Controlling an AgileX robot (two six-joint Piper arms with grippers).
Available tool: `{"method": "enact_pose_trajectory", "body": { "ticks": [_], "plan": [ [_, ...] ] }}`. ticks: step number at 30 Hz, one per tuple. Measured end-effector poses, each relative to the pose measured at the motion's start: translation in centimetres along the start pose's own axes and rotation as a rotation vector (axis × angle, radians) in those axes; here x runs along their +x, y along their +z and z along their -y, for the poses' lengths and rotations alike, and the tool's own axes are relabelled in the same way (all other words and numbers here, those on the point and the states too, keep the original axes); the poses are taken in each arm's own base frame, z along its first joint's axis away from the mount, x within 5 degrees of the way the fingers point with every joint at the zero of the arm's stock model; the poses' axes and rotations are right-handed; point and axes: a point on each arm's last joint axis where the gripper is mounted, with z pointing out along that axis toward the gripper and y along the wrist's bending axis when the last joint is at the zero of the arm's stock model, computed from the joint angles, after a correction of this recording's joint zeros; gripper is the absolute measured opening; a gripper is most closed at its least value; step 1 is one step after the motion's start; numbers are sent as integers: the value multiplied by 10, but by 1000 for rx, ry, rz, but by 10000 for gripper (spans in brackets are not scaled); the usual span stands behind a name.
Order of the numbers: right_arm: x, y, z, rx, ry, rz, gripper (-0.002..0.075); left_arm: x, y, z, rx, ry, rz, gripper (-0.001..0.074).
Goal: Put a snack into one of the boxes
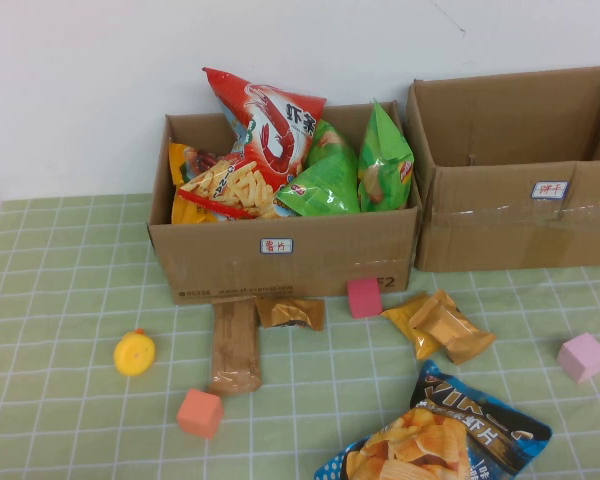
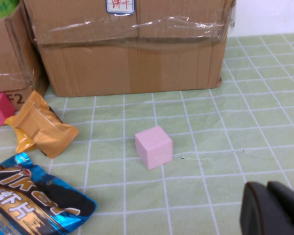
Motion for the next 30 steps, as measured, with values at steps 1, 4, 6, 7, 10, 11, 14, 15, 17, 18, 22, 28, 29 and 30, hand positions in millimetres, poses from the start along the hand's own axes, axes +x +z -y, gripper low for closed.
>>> {"method": "enact_pose_trajectory", "body": {
  "ticks": [1, 4, 6, 7, 10, 11, 14, 15, 17, 18, 22, 28, 29, 30],
  "plan": [
    [0, 0, 0, -1, 2, 0, -2, 0, 0, 0, 0, 0, 0, -1],
    [0, 0, 0, -2, 5, 0, -2, 0, 0, 0, 0, -2, 0, -1],
    [0, 0, 0, -3, 8, -1, -2, 0, 0, 0, 0, -2, 0, -1],
    [0, 0, 0, -3, 8, -1, -2, 0, 0, 0, 0, -2, 0, -1],
    [0, 0, -1, -11, 33, -2, -2, 0, 0, 0, 0, -2, 0, -1],
    [0, 0, -2, -23, 79, -4, -2, 0, 0, 0, 0, -2, 0, -1],
    [0, 0, -7, -77, 300, -15, -2, 0, 0, 0, 0, -2, 0, -1],
    [0, -1, -10, -109, 422, -24, -2, 0, 0, 0, 0, -2, 0, -1],
    [0, -1, -16, -174, 662, -50, -2, 0, 0, 0, 0, -2, 0, -1],
    [-1, -1, -19, -207, 768, -63, -2, 0, 0, 0, 0, -2, 0, -1],
    [-3, -3, -25, -278, 954, -87, -2, 0, 0, 0, 0, -2, 0, -1],
    [-6, -3, -25, -294, 967, -55, -2, 0, 0, 0, 0, -4, 0, -1],
    [-7, -3, -24, -294, 965, -47, -2, 0, 0, 0, 0, -4, 0, -1],
    [-7, -3, -24, -294, 954, -43, -2, 0, 0, 0, 0, -4, 0, -1]
  ]
}}
